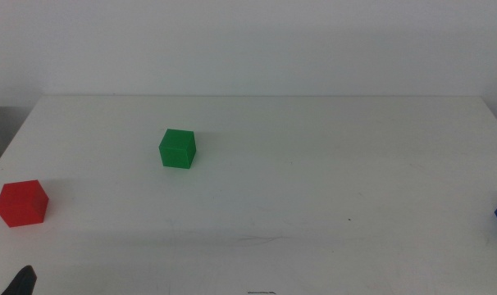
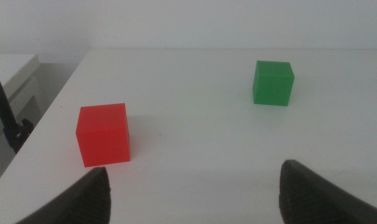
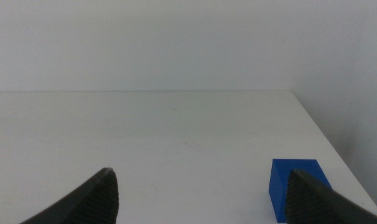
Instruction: Stack red cubes first, then green, then blue cubes in a specific spot.
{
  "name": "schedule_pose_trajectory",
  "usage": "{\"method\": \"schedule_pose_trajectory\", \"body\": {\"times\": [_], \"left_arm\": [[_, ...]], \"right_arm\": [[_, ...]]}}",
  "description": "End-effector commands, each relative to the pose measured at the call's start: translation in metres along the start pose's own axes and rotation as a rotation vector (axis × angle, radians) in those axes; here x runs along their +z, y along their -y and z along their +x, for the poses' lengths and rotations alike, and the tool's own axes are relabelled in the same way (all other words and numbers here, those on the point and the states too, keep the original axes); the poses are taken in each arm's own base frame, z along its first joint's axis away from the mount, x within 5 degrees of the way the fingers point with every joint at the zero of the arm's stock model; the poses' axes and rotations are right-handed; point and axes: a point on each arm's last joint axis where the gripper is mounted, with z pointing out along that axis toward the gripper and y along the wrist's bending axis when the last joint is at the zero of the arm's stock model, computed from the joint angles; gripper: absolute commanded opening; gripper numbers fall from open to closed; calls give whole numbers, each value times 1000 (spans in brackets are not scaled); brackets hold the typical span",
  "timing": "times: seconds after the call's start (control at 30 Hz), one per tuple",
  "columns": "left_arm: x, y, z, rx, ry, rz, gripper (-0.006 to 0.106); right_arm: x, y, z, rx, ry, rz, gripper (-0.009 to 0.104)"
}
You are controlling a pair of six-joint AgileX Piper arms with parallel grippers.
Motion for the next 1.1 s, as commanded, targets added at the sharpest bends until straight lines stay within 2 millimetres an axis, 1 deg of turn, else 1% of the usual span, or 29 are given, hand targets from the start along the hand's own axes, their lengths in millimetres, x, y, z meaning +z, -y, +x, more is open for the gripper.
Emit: {"method": "schedule_pose_trajectory", "body": {"times": [0.0, 0.47, 0.63, 0.8, 0.87, 0.9, 0.97, 1.07], "left_arm": [[-2, 1, -10, -21, 113, 10, 91], [-2, 0, -10, -18, 111, 6, 91], [-3, -6, -10, -34, 117, -111, 91], [-2, -8, -12, -44, 106, -146, 91], [-1, -8, -19, -60, 93, -145, 91], [-1, -8, -26, -69, 85, -144, 91], [1, -8, -44, -77, 50, -144, 91], [7, -8, -80, -86, -70, -144, 91]], "right_arm": [[-4, -1, -14, -20, 117, -2, 94], [-4, -1, -14, -20, 117, -2, 94], [-4, -1, -14, -20, 117, -2, 94], [-4, -1, -14, -20, 117, -2, 94], [-4, -1, -14, -20, 117, -2, 94], [-4, -1, -14, -20, 117, -2, 94], [-4, -1, -14, -20, 117, -2, 94], [-3, -1, -14, -20, 116, -2, 94]]}}
